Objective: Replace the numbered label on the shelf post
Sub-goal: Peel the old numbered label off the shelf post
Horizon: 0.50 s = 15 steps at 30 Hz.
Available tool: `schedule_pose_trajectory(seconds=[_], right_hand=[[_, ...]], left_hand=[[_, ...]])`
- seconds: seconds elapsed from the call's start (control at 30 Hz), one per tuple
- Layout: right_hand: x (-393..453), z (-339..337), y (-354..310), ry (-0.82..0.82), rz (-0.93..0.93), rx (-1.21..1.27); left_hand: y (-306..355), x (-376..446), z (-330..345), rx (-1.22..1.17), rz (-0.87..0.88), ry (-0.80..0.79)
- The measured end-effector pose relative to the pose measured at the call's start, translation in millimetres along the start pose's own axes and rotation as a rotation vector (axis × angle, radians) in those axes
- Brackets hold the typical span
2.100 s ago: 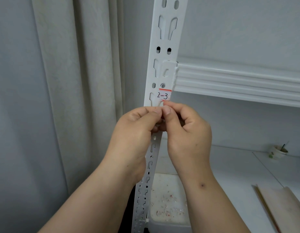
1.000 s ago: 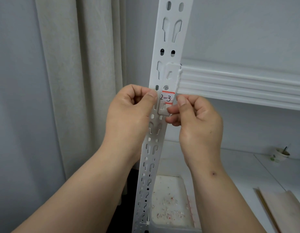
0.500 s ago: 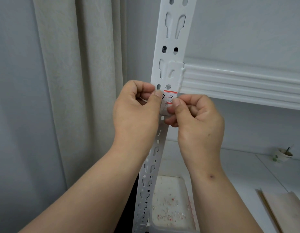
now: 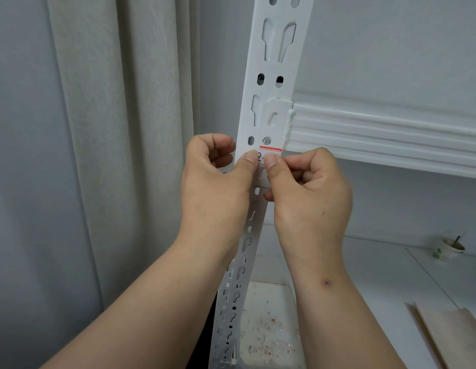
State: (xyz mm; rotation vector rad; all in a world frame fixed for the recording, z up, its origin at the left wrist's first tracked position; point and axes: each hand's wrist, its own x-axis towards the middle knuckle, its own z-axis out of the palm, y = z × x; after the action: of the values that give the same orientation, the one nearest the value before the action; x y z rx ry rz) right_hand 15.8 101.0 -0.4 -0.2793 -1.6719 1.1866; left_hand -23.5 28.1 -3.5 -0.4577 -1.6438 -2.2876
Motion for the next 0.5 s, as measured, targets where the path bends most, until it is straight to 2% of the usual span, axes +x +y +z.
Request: schedule_pose_trajectory(seconds=[0.33, 0.5], right_hand=[[5.7, 9.8, -7.4, 0.089, 0.027, -0.086], [4.4, 10.6, -10.7, 0.114, 0.025, -0.114]], left_hand=[[-2.2, -5.6, -1.2, 0.080, 0.086, -0.057], [-1.2, -8.6, -1.4, 0.139, 0.048, -0.096]])
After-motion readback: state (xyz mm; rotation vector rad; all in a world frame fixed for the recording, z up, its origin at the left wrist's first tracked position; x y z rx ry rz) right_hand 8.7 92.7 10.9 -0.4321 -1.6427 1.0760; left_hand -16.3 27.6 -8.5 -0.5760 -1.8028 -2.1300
